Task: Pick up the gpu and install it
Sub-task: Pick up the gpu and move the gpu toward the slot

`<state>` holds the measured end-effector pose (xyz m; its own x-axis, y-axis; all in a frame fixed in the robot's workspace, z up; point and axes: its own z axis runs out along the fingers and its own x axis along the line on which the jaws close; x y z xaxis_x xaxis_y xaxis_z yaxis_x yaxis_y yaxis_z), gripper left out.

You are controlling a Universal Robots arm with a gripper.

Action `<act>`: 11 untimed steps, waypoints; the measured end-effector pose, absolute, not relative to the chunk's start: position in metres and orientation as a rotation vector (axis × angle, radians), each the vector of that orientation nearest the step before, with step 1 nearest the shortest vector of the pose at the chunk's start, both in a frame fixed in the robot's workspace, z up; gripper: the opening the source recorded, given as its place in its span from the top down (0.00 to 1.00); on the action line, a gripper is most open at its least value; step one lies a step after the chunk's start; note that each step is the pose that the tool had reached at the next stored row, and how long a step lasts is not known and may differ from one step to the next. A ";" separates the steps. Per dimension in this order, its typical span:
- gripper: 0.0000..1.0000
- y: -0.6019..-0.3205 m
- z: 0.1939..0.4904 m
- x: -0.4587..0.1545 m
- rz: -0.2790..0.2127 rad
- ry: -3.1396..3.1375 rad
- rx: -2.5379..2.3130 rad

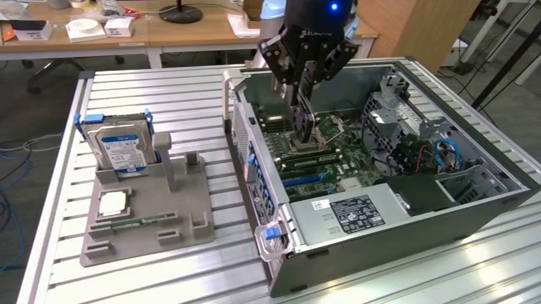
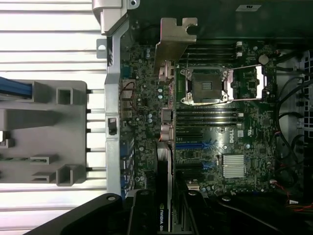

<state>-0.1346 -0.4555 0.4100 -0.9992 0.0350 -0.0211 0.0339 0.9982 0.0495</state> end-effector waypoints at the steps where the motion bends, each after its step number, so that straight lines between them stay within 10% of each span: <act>1: 0.74 -0.456 0.410 -0.133 0.077 3.118 0.054; 11: 0.74 -0.456 0.410 -0.130 0.077 3.118 0.054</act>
<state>-0.1299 -0.4555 0.4100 -0.9992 0.0348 -0.0211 0.0338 0.9982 0.0495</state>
